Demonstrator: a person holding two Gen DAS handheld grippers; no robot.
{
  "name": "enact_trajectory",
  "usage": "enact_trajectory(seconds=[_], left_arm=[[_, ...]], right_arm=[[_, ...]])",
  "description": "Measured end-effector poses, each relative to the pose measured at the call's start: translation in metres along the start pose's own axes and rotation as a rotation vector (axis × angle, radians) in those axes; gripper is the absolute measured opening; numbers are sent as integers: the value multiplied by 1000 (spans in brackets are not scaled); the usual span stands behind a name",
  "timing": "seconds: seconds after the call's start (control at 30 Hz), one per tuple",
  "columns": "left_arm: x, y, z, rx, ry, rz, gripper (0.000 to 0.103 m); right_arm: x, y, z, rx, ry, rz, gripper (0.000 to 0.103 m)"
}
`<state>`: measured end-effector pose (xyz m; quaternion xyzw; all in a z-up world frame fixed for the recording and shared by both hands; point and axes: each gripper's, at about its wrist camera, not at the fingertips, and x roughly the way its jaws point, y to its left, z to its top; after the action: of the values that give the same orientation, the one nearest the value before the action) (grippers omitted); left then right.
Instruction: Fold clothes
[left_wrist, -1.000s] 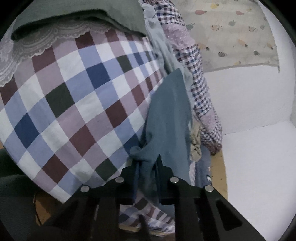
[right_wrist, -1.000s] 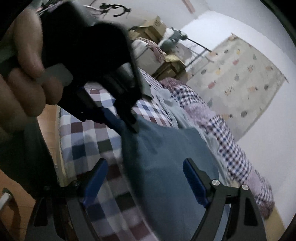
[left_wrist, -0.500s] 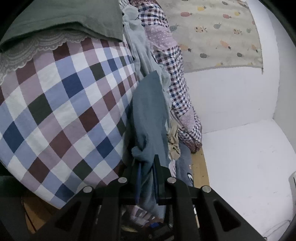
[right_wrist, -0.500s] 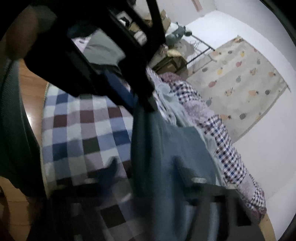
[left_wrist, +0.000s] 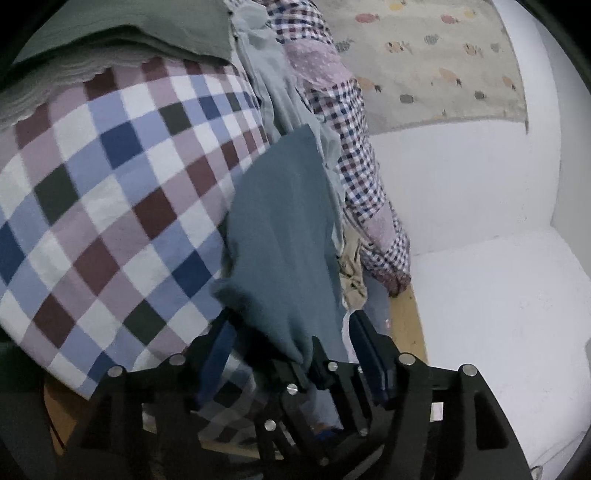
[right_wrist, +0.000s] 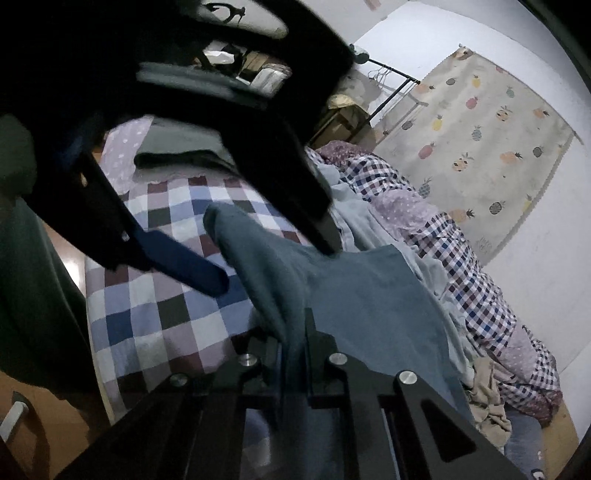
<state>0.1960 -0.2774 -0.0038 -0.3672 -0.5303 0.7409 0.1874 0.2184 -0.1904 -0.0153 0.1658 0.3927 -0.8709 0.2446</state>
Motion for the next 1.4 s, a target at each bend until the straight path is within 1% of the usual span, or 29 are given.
enact_trajectory(seconds=[0.1,0.23,0.43,0.5,0.57,0.63,0.73,0.9,0.97,1.0,1.03,1.07,1.2,1.3,1.4], left_arm=[[14,-4,0,9,17,11,67],[27,-8,4,10,4,-2,67],[44,-9,8,2,13,-13,67],[48,-10,10,9,11,-13,65],[51,-10,12,8,14,-13,57],[54,-8,13,-4,22,-4,46],[52,-4,12,-21,20,-3,25],[46,-4,10,-12,4,26,20],[44,-4,10,-8,-5,36,11],[43,-3,10,-6,-9,41,11],[43,-4,9,-2,-11,46,10],[43,-4,9,4,-13,51,9],[45,-7,4,29,-14,79,7],[46,-9,3,43,-15,106,6],[44,-9,4,45,-14,113,5]], right_arm=[[-3,-5,-1,20,-11,6,7],[-4,-14,0,43,-23,12,7],[-7,-21,1,65,-48,19,7],[-8,-21,1,65,-50,18,7],[-8,-20,0,61,-51,17,7],[-8,-19,-1,57,-54,14,7],[-13,-13,-1,52,-55,11,7],[-7,-13,-6,16,-51,-14,7],[-6,-12,-9,2,-47,-18,17],[-7,-10,-10,-3,-48,-18,33],[-9,-9,-12,-9,-51,-19,45],[-11,-6,-14,-14,-53,-22,47],[-19,-5,-22,-9,-42,-12,51],[-23,-5,-33,4,-20,-5,51],[-26,-4,-42,0,-3,-8,52]])
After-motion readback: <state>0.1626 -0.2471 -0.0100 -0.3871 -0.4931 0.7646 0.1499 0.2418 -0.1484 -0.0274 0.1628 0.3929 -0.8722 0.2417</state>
